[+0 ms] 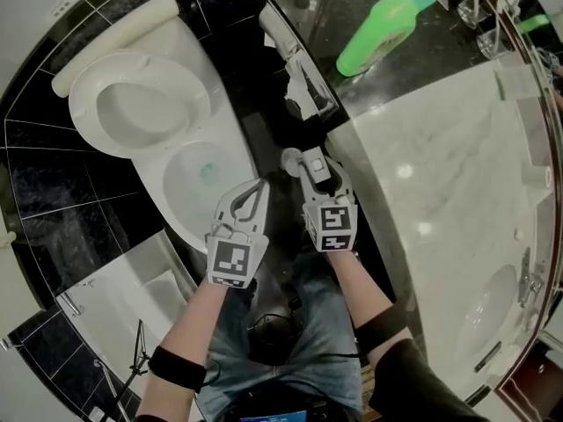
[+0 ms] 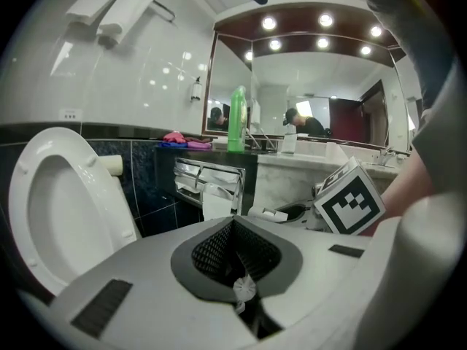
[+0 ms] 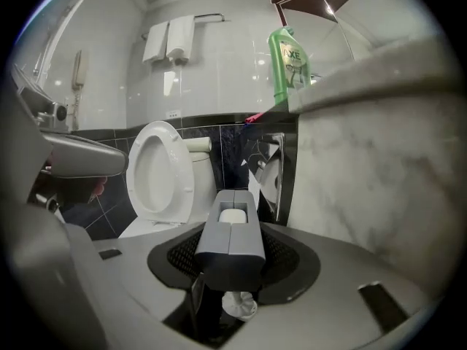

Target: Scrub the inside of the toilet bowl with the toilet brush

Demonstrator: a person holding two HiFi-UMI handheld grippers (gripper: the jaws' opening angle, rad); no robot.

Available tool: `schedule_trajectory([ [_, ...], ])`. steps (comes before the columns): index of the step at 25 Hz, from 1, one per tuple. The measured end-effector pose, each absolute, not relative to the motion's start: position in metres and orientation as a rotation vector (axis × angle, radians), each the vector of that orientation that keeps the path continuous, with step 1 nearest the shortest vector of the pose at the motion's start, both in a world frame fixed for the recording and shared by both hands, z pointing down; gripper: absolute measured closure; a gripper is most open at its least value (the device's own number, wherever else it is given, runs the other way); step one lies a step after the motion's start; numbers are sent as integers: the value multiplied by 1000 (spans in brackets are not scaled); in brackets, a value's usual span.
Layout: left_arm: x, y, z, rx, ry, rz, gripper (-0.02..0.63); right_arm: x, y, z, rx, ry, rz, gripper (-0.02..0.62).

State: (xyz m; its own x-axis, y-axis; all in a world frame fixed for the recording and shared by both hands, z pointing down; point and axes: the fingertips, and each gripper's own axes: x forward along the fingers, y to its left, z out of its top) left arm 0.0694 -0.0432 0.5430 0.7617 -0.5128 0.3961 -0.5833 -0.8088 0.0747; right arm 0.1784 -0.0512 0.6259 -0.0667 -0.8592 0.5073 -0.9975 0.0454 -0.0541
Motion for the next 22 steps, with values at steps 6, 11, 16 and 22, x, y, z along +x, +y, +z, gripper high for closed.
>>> schedule_trajectory([
  [6, 81, -51, 603, 2762, -878, 532, 603, 184, -58, 692, 1892, -2002, 575, 390],
  [11, 89, -58, 643, 2783, -855, 550, 603, 195, -64, 739, 1906, -1982, 593, 390],
  [16, 102, -59, 677, 2793, -829, 569, 603, 205, -67, 777, 1909, -1967, 614, 390],
  [22, 119, -61, 712, 2796, -807, 581, 603, 214, -76, 816, 1907, -1966, 638, 390],
])
